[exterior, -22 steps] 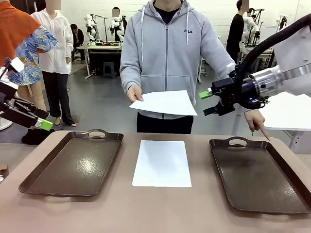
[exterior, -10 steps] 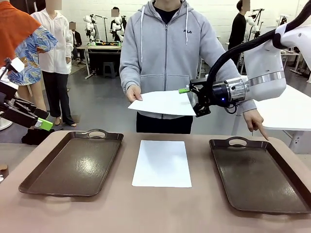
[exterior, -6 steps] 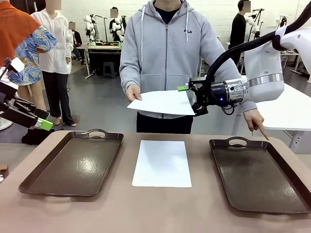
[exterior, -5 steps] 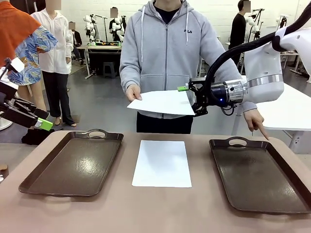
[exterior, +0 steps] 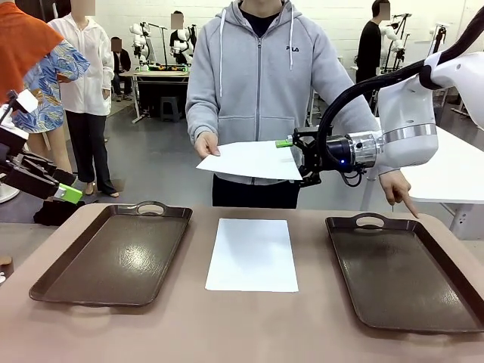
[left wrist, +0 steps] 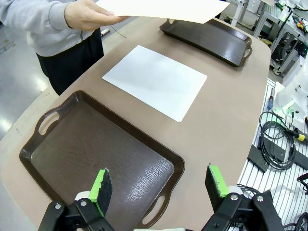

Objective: Sort the A4 documents.
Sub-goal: Receive the A4 Paper.

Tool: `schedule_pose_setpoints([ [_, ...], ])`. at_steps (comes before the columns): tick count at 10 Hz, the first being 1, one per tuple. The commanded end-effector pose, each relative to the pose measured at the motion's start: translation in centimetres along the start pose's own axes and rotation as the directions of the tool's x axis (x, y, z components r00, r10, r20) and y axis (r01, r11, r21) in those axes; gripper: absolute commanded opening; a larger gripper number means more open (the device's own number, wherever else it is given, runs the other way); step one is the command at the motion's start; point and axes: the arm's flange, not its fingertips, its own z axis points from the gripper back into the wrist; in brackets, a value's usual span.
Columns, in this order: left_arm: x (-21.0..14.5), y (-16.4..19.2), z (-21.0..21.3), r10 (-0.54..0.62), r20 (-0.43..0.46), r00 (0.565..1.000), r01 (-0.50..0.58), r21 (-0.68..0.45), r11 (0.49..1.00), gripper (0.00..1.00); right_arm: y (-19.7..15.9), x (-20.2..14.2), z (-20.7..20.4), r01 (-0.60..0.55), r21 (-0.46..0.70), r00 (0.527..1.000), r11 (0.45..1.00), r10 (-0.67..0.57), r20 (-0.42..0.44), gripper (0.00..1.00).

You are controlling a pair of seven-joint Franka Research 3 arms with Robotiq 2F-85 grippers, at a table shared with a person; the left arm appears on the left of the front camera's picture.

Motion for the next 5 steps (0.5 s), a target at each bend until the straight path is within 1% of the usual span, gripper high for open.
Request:
schedule_pose_setpoints([
  [1,-0.18,0.26,0.02,-0.014,0.014,1.000,0.014,-0.014,1.000,1.00,0.34,0.30,-0.47,0.010,0.063,1.000,0.998,-0.010,-0.001,0.79],
  [2,-0.18,0.26,0.02,-0.014,0.014,1.000,0.014,-0.014,1.000,1.00,0.32,0.25,-0.56,0.013,0.073,1.000,0.997,-0.013,0.001,0.64],
  [3,-0.18,0.26,0.02,-0.014,0.014,1.000,0.014,-0.014,1.000,1.00,0.31,0.21,-0.54,0.017,0.081,1.000,0.997,-0.017,0.003,0.61],
  [4,-0.18,0.26,0.02,-0.014,0.014,1.000,0.014,-0.014,1.000,1.00,0.30,0.21,-0.50,0.022,0.088,1.000,0.996,-0.022,0.004,0.46],
  [5,-0.18,0.26,0.02,-0.014,0.014,1.000,0.014,-0.014,1.000,1.00,0.34,0.19,-0.48,0.024,0.092,1.000,0.995,-0.025,0.002,0.43],
])
